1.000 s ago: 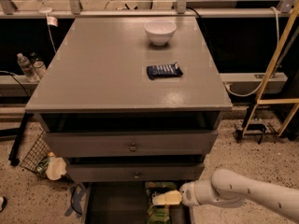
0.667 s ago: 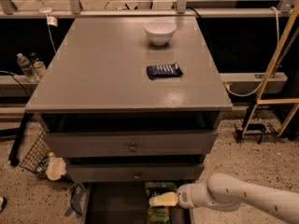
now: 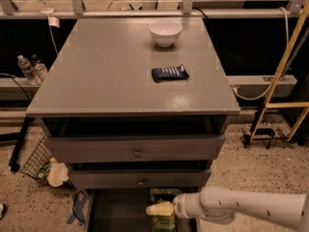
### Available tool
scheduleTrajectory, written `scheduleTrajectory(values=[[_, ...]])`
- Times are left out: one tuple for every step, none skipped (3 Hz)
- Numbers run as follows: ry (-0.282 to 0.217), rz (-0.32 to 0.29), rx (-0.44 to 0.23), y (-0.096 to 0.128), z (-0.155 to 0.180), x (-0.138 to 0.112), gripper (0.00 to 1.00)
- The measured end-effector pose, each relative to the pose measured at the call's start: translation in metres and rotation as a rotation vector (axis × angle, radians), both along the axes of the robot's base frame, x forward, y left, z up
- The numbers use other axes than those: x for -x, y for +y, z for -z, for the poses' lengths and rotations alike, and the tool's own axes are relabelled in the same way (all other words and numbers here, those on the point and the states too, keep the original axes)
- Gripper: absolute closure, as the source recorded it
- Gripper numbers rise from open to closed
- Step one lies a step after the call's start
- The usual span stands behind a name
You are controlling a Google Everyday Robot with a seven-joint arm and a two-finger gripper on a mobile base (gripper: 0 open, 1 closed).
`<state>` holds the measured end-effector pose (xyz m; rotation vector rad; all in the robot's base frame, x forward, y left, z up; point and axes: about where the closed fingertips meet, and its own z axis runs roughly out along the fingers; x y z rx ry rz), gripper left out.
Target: Pick green rice chip bag from bottom drawer and place on counter
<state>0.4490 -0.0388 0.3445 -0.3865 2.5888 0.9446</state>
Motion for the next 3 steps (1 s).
scheduleTrajectory(values=[[0.0,0.0,0.0,0.0,0.0,0.0,0.0],[0.022,-0.006,-0.015,0.006,0.011,-0.005,0.0],[0.057,-0.02,-0.044,0.016,0.031,-0.013,0.0]])
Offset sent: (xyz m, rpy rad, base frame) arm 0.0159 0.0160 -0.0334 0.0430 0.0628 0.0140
